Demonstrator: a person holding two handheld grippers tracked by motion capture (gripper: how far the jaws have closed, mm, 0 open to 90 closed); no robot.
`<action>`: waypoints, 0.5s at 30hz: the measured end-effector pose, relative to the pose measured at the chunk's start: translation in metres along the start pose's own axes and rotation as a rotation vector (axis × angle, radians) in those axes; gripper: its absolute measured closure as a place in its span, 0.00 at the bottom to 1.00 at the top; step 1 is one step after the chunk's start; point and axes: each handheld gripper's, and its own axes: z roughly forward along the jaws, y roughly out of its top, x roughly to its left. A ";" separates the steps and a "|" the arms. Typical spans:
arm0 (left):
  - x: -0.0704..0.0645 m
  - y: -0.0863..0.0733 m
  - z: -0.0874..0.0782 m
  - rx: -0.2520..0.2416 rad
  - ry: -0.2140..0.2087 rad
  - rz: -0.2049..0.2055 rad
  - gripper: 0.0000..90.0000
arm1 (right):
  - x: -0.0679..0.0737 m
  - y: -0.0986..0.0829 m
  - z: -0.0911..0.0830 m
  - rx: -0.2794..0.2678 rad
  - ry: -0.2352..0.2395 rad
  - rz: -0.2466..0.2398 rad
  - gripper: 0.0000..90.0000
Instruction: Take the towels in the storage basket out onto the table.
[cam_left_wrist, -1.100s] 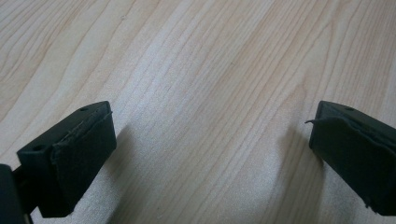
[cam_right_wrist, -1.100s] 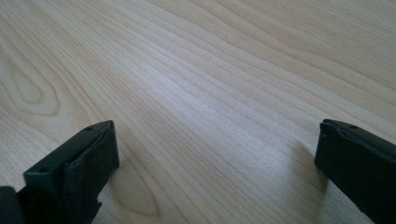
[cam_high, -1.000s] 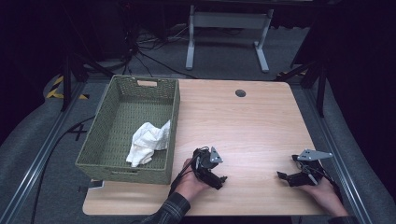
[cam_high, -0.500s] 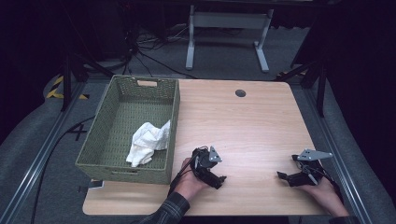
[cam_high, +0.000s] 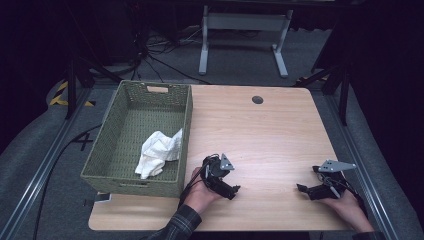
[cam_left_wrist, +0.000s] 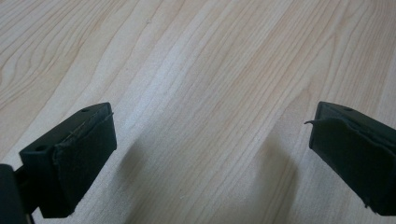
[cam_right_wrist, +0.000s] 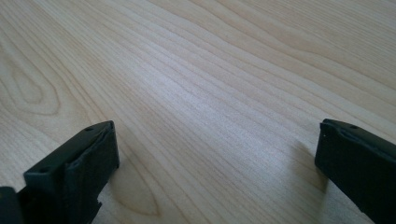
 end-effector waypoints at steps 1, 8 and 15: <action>0.001 0.001 -0.002 -0.015 0.007 -0.009 0.01 | 0.000 0.000 0.000 0.000 0.000 0.000 0.00; 0.003 0.002 -0.007 -0.011 0.015 -0.016 0.01 | 0.000 0.000 0.000 0.000 0.000 0.000 0.00; 0.005 0.003 -0.010 -0.019 0.024 -0.030 0.01 | 0.000 0.000 0.000 0.000 0.000 0.001 0.00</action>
